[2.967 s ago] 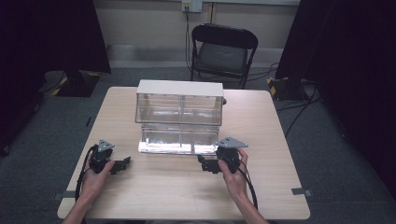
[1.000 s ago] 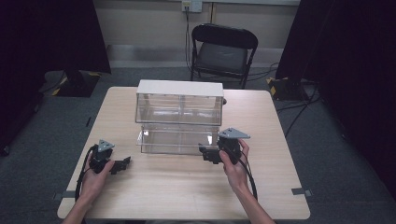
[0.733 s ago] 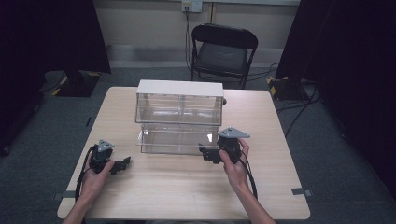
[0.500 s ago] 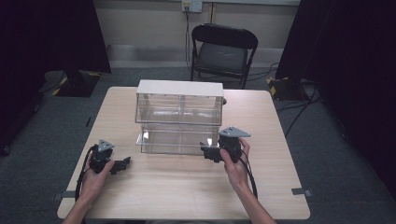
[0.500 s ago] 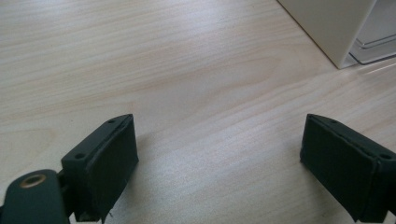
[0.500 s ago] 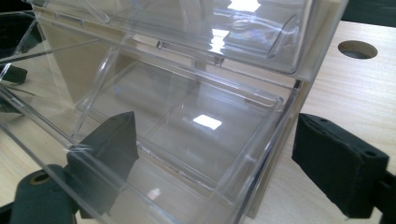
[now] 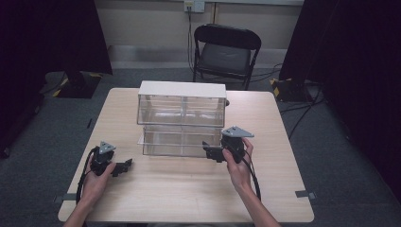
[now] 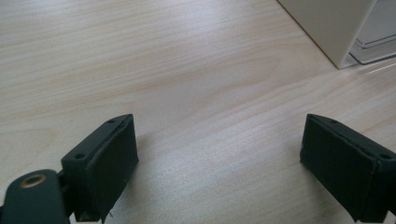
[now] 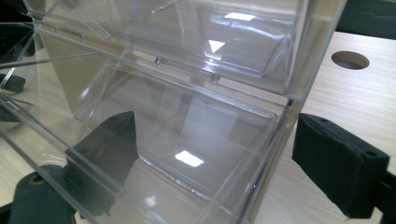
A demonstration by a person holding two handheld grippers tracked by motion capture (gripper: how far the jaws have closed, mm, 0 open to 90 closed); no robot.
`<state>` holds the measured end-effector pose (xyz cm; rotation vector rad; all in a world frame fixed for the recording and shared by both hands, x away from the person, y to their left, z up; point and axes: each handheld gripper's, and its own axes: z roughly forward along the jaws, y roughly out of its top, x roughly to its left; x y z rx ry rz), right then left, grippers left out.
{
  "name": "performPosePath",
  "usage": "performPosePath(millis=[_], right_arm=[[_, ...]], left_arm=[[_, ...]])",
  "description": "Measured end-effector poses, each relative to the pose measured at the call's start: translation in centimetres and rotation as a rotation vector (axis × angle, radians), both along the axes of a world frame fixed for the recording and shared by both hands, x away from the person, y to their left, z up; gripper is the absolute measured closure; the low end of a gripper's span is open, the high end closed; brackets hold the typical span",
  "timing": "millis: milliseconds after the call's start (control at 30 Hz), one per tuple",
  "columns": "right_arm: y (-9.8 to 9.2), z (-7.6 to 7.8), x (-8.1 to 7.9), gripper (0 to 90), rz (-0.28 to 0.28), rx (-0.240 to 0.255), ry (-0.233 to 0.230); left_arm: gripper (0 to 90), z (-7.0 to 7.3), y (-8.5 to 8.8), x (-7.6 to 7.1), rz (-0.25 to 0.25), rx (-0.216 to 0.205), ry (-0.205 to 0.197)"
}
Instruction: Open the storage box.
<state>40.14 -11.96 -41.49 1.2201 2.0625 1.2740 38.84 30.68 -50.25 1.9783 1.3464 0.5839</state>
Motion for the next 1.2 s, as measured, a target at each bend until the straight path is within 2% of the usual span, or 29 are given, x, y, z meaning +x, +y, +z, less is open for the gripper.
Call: performPosePath(millis=[233,400,733,1200], right_arm=[[0.2,0.2,0.1,14.1,-0.002,0.012,-0.007],[0.3,0.4,0.1,14.3,0.004,-0.006,-0.015],[0.5,1.0,0.3,14.9,0.0,-0.008,-0.01],[0.4,1.7,0.3,13.9,0.011,0.018,-0.015]], left_arm=[[10.6,0.0,0.0,0.0,0.0,0.0,0.0],[10.6,0.0,0.0,0.0,-0.001,0.001,0.0],[10.6,0.0,0.0,0.0,-0.001,0.001,0.0],[10.6,0.0,0.0,0.0,-0.001,0.001,0.0]])
